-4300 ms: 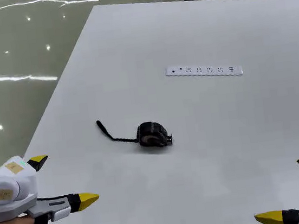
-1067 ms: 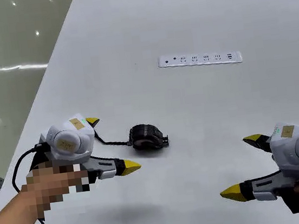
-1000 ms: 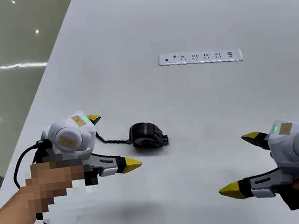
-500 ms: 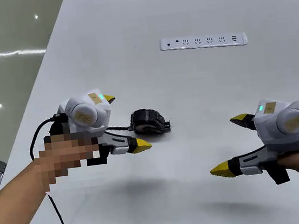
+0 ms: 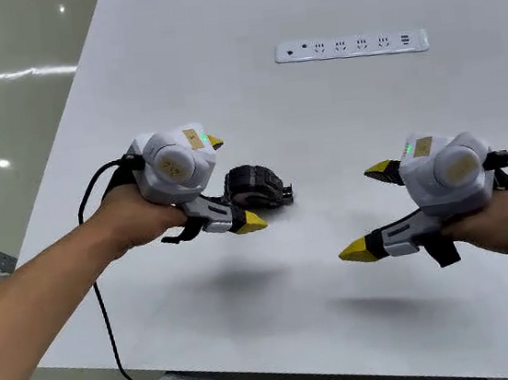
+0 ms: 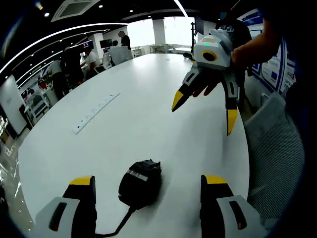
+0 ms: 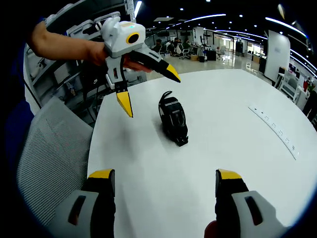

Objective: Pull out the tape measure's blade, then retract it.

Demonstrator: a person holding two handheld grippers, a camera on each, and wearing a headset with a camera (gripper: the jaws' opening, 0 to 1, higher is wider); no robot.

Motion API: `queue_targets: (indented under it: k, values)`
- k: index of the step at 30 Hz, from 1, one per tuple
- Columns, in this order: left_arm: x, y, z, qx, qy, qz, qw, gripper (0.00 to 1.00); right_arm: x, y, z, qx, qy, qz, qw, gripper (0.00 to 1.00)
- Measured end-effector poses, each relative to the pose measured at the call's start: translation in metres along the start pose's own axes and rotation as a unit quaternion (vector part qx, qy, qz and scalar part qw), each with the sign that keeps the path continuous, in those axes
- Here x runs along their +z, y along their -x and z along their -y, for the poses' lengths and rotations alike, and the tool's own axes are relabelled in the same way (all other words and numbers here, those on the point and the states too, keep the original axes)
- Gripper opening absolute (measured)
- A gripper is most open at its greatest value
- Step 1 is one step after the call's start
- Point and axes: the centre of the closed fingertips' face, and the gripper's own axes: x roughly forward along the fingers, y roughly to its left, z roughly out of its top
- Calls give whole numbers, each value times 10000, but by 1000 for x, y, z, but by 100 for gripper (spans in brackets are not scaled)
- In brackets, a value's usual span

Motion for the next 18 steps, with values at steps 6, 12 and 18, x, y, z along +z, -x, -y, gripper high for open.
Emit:
queue_targets:
  k: [6,12,18]
  values:
    - [-3,-13,-4,-102,-196,-131,9997,80,0,-20,5,129,66,-101,9998,78]
    - [-9,-23,-4,-273,-364,-261,9986,73,3,-36,7,268,313,-150,9990,72]
    - [-11,-31,-3,-439,-593,-368,9966,67,10,-51,14,329,568,-118,9978,68]
